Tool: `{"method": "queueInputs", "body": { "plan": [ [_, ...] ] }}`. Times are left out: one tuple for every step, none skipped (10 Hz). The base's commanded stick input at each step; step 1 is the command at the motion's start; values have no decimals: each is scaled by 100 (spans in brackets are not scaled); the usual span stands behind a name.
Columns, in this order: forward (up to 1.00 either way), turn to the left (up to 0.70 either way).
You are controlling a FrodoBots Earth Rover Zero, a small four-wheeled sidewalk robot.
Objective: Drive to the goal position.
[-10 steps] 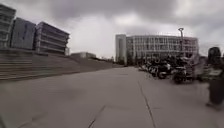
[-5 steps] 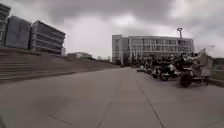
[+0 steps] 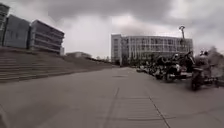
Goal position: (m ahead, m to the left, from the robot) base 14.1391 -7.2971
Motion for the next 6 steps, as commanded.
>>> {"method": "queueInputs", "body": {
  "plan": [
    [100,0],
    [100,0],
    [100,0],
    [100,0],
    [100,0],
    [100,0]
  ]
}}
